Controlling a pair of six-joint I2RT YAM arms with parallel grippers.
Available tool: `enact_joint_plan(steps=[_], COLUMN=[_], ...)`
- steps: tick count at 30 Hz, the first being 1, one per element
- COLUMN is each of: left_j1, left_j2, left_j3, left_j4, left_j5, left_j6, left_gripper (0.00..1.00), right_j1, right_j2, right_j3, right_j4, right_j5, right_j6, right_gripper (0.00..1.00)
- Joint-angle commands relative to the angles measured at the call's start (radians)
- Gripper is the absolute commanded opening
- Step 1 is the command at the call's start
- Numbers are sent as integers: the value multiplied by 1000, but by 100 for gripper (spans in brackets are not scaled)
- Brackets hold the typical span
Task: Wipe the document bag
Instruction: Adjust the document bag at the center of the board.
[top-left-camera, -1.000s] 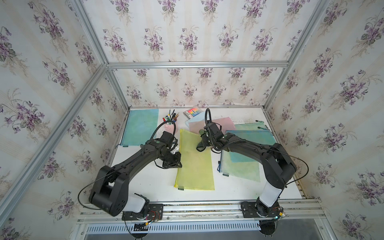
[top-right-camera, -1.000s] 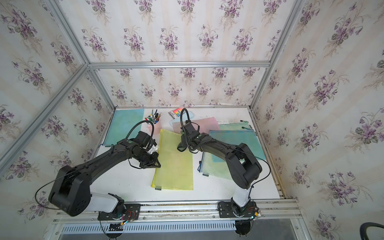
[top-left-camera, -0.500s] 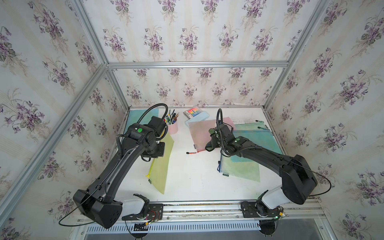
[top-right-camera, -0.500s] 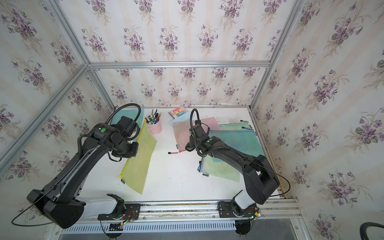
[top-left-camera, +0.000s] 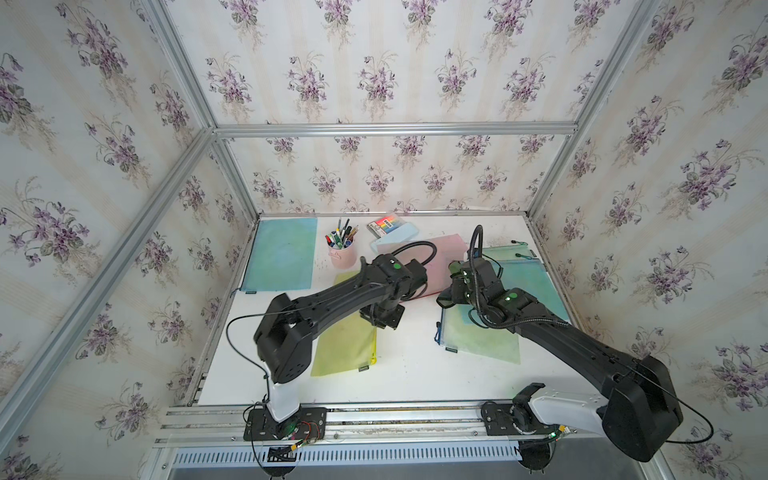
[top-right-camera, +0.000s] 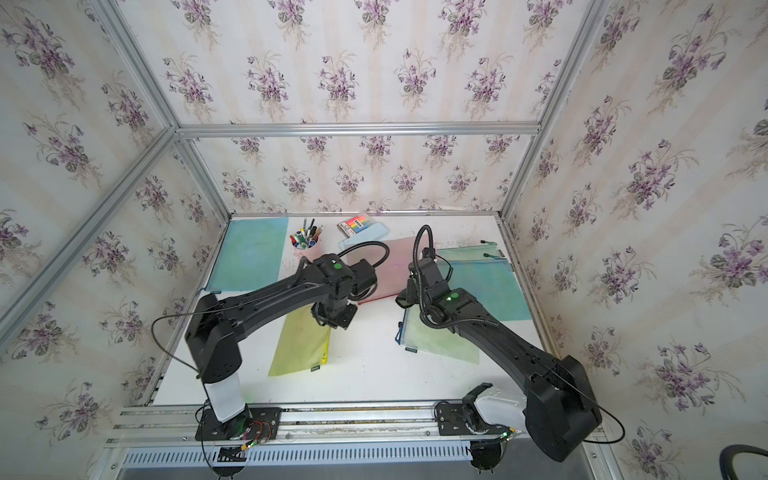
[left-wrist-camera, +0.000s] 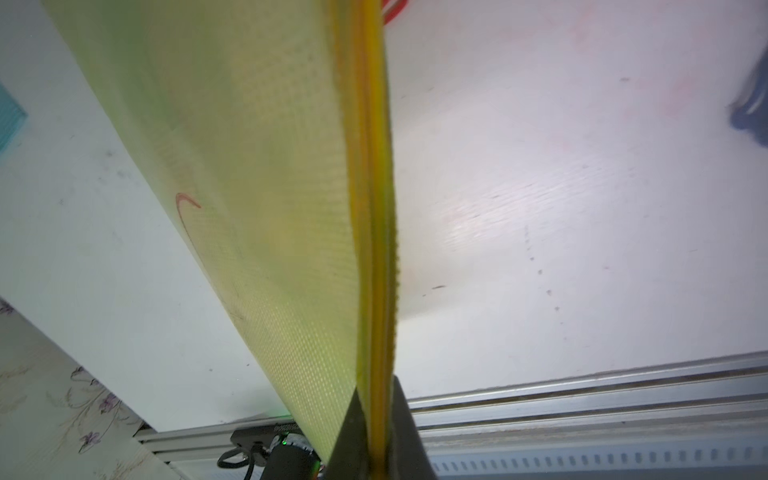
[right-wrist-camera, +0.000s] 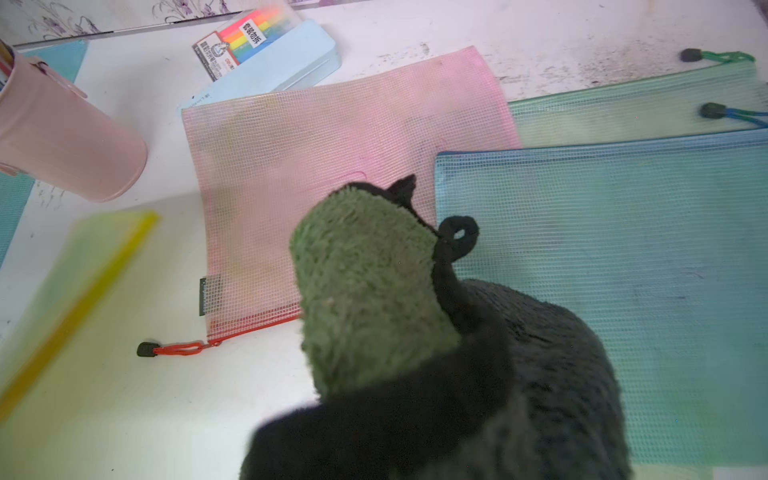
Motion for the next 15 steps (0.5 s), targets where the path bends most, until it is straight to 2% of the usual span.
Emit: enact_joint_plan(steps=[1, 3, 5, 7, 8, 9, 12, 15], left_j1=[-36, -58, -68, -67, -67, -63, -39, 24], left_j2=[112, 193, 251, 270, 268, 261, 210, 117], left_j3=[106, 197, 245, 233, 223, 215, 193, 119], left_j4=[76, 88, 122, 192, 223, 251, 310, 340], left_j5=[68, 118, 195, 280, 309, 332, 384, 395], left_j6=[-5, 1, 1, -15, -16, -19, -10, 10], left_gripper=[9, 14, 37, 61, 68, 74, 82, 90], right_j1=[-6, -10, -11, -60, -71, -86, -131, -137], right_j2=[-45, -78, -111, -140, -150, -161, -175, -130], right_j3=[-12, -22, -29, -32, -30, -28, -19, 18], right_j4=[-39, -65, -92, -129, -145, -159, -182, -196], right_j5=[40, 57, 77, 96, 100, 102, 85, 44], right_j6=[-9, -18, -29, -42, -48, -57, -86, -101], right_gripper=[13, 13, 13, 13, 14, 13, 14, 14])
